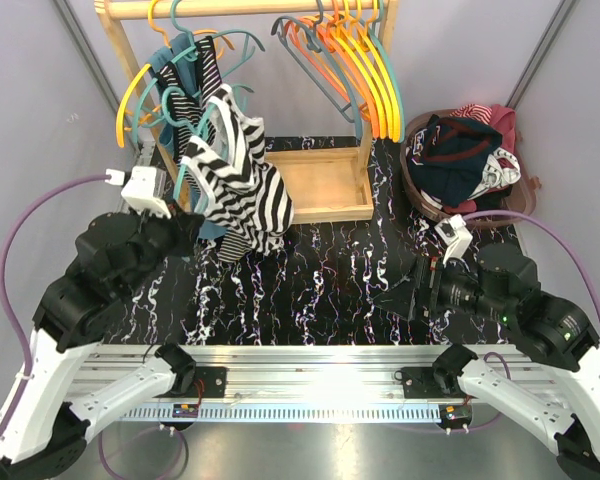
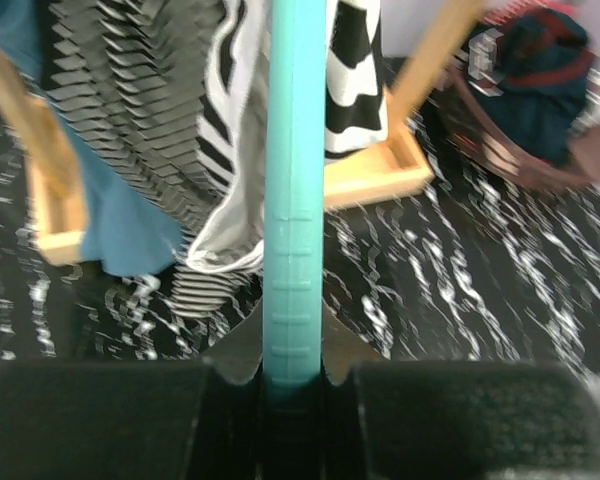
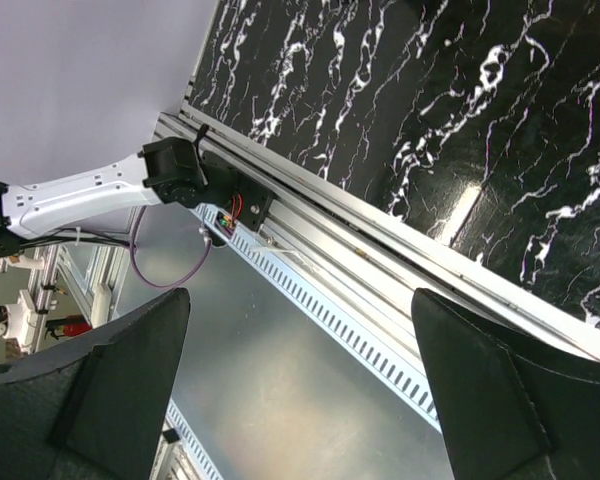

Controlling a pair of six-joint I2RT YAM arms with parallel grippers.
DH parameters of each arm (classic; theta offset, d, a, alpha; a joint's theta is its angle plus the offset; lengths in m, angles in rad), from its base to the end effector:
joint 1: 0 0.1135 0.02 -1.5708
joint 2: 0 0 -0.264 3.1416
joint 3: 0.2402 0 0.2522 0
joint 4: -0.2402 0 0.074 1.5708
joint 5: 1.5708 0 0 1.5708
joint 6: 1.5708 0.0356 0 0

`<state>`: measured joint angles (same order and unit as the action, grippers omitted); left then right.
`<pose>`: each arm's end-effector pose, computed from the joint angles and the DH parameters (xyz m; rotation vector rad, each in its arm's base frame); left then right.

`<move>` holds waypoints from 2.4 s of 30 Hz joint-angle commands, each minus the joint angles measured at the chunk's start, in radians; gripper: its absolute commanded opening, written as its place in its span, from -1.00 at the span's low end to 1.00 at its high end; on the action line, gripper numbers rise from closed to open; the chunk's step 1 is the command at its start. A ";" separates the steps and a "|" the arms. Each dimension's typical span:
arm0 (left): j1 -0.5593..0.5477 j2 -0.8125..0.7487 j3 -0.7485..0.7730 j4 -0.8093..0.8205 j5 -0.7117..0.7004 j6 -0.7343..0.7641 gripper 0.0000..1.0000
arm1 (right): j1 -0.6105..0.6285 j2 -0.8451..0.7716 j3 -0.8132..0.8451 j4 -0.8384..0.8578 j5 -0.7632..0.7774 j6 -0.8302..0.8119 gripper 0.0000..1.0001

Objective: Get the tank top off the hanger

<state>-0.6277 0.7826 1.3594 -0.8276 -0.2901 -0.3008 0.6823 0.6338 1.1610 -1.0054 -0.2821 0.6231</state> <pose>0.0951 -0.0564 0.4567 0.0924 1.8262 -0.3941 0.0596 0.0612 0.3951 -0.2557 2.1999 1.0637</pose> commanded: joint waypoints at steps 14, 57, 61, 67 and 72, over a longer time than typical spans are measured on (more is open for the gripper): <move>-0.073 -0.057 -0.092 -0.113 0.571 -0.116 -1.00 | 0.002 0.240 0.215 0.228 0.027 -0.186 0.99; -0.377 -0.013 -0.065 -0.123 0.312 -0.239 -1.00 | 0.059 0.179 -0.118 0.395 0.568 0.115 -0.95; -0.377 -0.023 -0.062 -0.119 0.307 -0.247 -1.00 | 0.059 0.227 -0.043 0.286 0.526 0.147 -0.83; -0.377 -0.029 -0.049 -0.096 0.341 -0.258 -1.00 | 0.059 0.326 0.009 0.099 0.610 0.164 -0.62; -0.377 -0.020 -0.048 -0.088 0.359 -0.258 -1.00 | 0.057 0.297 -0.006 0.177 0.557 0.132 -0.21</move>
<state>-1.0142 0.7822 1.2560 -1.0122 0.1207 -0.5434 0.7513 0.9573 1.1484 -0.7643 0.2447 0.7937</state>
